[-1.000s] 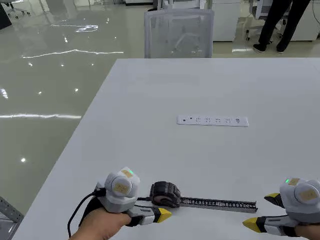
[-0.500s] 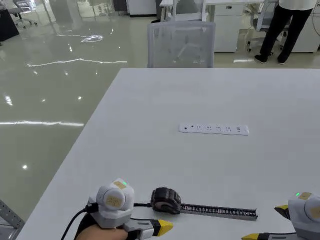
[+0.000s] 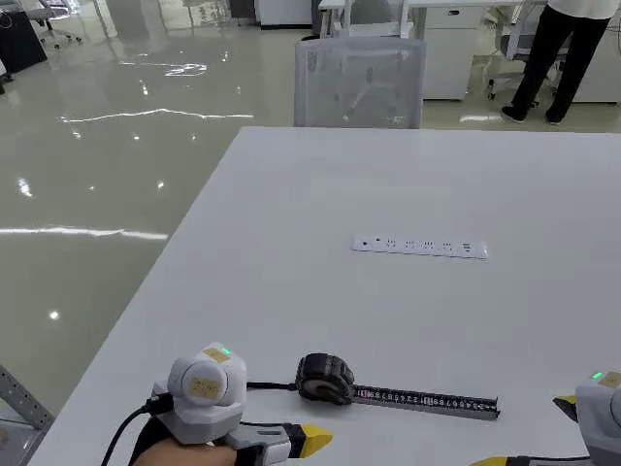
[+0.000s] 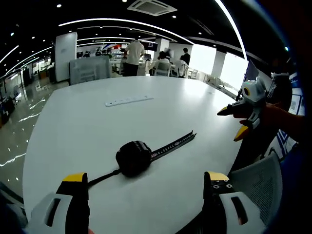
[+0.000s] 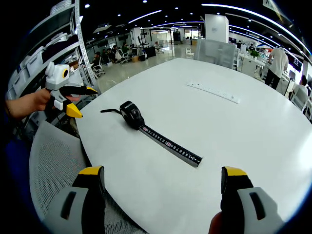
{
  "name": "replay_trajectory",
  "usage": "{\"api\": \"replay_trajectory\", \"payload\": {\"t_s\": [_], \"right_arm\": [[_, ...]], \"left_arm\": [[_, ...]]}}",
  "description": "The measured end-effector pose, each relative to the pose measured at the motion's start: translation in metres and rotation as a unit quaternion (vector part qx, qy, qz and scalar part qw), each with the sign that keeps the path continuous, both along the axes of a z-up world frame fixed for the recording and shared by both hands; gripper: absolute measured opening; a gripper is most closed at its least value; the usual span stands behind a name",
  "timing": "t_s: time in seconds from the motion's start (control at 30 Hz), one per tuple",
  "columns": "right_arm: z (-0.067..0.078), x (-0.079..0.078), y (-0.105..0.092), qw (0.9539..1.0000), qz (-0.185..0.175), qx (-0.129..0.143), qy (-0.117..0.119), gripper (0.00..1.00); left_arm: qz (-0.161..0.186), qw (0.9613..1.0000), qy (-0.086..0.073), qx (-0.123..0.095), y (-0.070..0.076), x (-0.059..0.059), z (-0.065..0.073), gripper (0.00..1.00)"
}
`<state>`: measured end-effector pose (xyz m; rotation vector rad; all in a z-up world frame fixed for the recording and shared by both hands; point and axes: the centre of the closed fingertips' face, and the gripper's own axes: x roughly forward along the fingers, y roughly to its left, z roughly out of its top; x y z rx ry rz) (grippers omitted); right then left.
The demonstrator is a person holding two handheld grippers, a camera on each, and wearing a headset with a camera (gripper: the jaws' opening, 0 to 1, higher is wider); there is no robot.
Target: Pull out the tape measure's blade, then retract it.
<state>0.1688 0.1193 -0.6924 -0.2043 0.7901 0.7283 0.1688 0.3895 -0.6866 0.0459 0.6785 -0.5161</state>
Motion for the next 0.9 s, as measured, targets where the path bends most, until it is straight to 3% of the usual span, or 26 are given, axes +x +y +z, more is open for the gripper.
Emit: {"api": "replay_trajectory", "payload": {"t_s": [0.3, 0.63, 0.9], "right_arm": [[0.016, -0.016, -0.004, 0.9999, -0.013, -0.001, -0.002, 1.0], [0.035, -0.037, -0.008, 0.9996, -0.027, 0.0, -0.006, 1.0], [0.048, -0.052, -0.012, 0.9994, -0.034, -0.003, -0.007, 1.0]], "left_arm": [[0.02, 0.9997, -0.012, -0.006, 0.007, -0.016, 0.017, 0.99], [0.041, 0.9991, -0.01, 0.002, 0.022, -0.045, 0.027, 1.0], [0.059, 0.9981, -0.017, 0.005, 0.033, -0.059, 0.046, 1.0]]}}
